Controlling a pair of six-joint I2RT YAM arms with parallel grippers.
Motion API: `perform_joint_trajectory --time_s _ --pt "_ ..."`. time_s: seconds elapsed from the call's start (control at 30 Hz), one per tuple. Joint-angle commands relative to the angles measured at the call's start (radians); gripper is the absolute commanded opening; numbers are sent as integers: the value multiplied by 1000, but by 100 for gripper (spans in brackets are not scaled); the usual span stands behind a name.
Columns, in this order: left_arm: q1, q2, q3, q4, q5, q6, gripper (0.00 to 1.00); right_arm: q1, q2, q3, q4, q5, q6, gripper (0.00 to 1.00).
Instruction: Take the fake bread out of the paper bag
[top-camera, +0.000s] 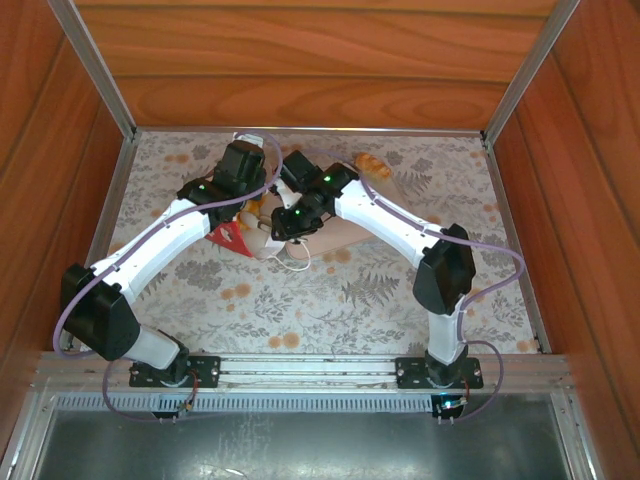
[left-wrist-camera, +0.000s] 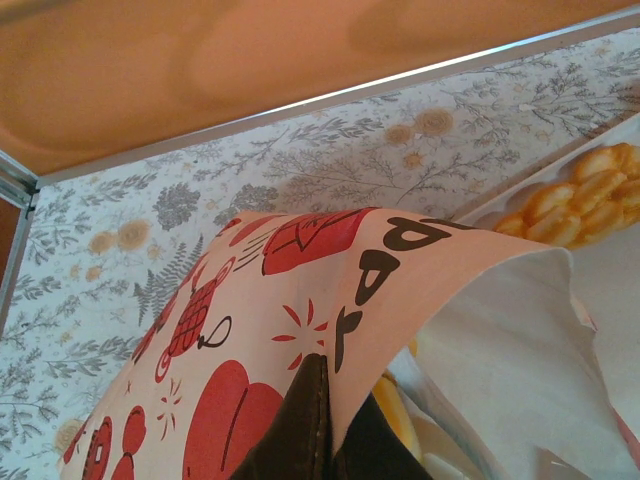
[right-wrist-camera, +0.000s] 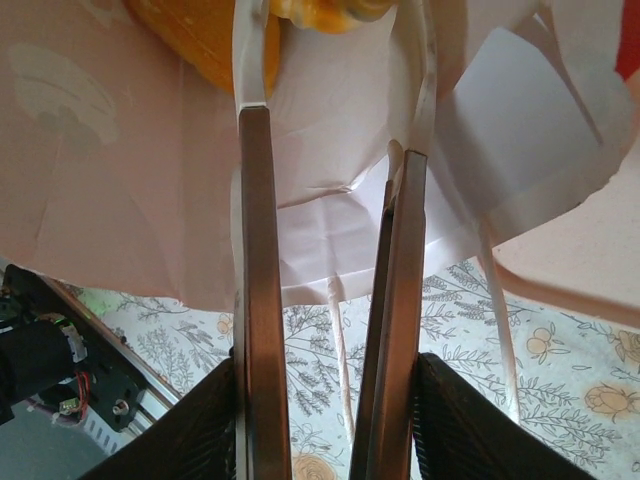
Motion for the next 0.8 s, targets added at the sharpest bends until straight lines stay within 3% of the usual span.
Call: perform_joint_trajectory --time_s 0.0,0.23,0.5,0.77 --pt "7 -28 29 -2 15 -6 0 10 19 47 -19 41 -27 46" --pt "7 -31 31 -2 15 -6 0 14 66 109 -75 98 -43 44" --pt "8 -34 32 0 20 -12 0 14 34 59 -57 127 -29 39" --pt "9 -43 31 0 36 -17 0 14 35 49 3 166 -21 45"
